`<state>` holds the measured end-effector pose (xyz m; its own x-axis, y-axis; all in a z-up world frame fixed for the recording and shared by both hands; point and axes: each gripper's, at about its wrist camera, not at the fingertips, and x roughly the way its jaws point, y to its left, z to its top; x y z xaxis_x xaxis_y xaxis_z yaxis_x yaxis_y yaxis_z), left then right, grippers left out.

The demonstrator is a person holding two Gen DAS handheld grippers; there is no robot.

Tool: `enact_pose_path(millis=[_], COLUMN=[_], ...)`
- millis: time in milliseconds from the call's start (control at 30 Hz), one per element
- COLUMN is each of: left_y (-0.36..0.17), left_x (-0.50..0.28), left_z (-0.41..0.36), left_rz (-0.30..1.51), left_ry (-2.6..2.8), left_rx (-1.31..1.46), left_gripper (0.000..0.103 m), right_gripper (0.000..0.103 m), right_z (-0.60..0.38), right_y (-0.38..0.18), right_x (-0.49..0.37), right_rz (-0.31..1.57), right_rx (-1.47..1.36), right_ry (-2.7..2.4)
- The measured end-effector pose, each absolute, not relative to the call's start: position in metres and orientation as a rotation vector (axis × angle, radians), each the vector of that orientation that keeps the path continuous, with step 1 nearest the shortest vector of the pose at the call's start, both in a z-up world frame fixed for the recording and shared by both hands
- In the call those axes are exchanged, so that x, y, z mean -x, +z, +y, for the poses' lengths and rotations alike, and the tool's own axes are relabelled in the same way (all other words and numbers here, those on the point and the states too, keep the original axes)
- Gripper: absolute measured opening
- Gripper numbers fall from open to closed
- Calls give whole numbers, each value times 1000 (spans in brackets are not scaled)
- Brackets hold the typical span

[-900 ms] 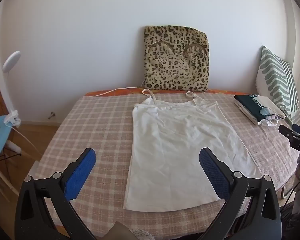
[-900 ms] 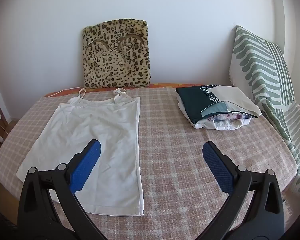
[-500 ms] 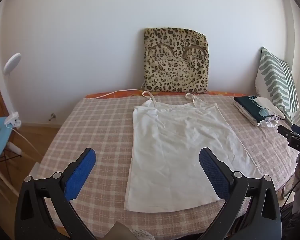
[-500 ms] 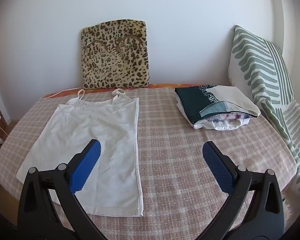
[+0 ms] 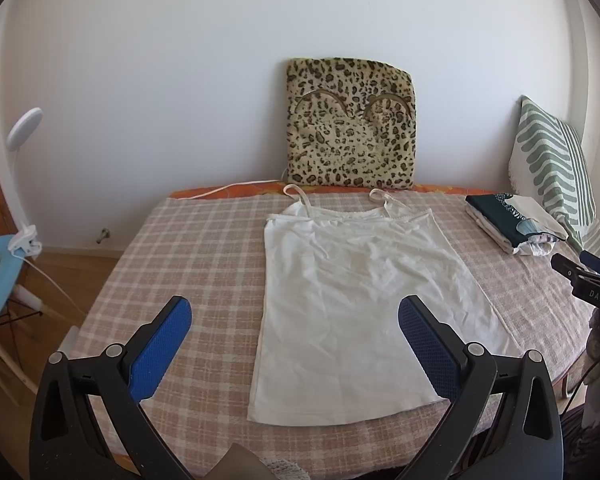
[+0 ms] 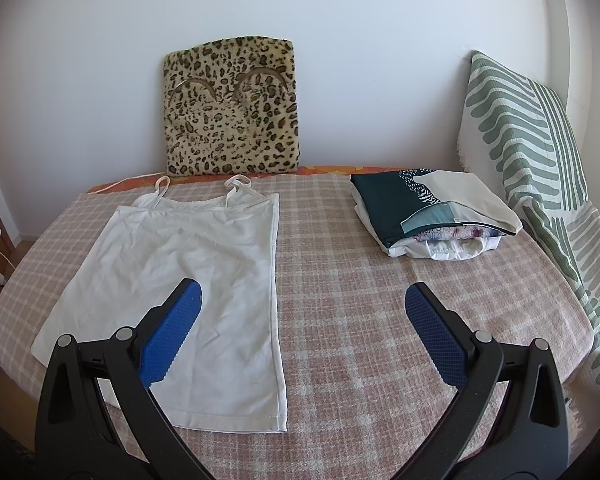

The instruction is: Fold small clothes

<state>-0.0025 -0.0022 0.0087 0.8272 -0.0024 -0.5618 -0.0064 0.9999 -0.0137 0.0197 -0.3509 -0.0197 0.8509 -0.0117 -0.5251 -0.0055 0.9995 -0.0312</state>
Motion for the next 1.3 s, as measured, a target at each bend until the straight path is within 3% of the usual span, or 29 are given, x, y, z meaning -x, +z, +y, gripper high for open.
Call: enact_pose_path(millis=[1300], left_y=[7], left_x=[2], left_z=[-3], left_rz=[612], left_ry=[-4], left_rx=[12], left_gripper=[103], right_gripper=[103], right_z=[-350], right_y=[-23], right_x=[-21], right_rz=[558], right_rx=[36], right_ry=[-3])
